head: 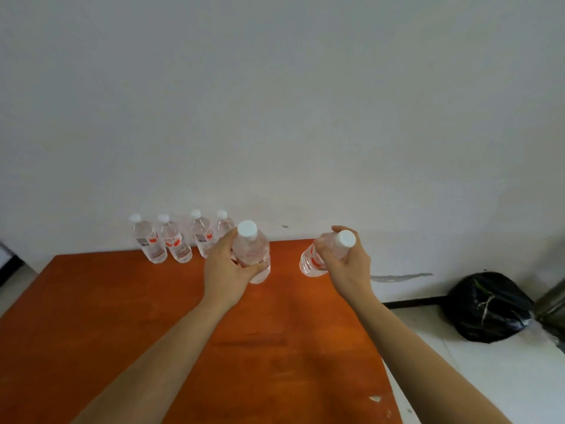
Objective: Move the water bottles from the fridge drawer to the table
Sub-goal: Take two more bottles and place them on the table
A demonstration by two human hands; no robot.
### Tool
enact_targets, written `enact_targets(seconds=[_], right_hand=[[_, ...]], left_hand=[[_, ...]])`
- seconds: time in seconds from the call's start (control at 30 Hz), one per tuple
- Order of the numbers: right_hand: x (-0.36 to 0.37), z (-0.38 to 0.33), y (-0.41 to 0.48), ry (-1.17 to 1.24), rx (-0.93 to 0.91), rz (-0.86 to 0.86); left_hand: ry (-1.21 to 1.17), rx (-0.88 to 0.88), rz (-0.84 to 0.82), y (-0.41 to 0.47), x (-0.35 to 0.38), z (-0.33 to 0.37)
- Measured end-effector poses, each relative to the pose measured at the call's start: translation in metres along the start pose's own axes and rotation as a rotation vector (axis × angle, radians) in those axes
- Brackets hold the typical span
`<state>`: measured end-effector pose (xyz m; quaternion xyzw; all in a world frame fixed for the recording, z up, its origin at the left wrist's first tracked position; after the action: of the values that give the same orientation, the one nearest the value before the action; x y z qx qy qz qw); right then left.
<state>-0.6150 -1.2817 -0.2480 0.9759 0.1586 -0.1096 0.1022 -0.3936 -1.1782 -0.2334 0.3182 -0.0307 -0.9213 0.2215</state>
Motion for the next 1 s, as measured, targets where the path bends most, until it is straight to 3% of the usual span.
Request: enact_targets(seconds=[0.23,0.5,0.7,1.0], right_hand=[[0.064,0.043,0.093,-0.034,0.143,0.071],[0.132,0.092,0.177,-0.086,0.289,0.039],[0.16,0.129,0.208,-0.14,0.361,-0.013],[0.189,0.156,0.266,-0.19,0.394,-0.119]], left_hand=[[0.0,-0.01,-0.181,0.108,0.009,-0.072],[-0.022,-0.103,-0.323,0.201,0.038,-0.164],[0.034,-0.177,-0.376,0.243,0.079,-0.215],[0.018,-0.169,-0.351,0.285,0.102,-0.238]])
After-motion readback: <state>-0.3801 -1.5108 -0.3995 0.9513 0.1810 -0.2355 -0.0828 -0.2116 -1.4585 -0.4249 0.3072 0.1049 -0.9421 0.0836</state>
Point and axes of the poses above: each hand's wrist, its own y-axis towards the middle knuckle, its own x-axis out of the palm, z = x × y, the point moved 3 cm from there along y, towards the middle knuckle, and after that the axes turned 13 degrees about -z, right-handed, at the moved point
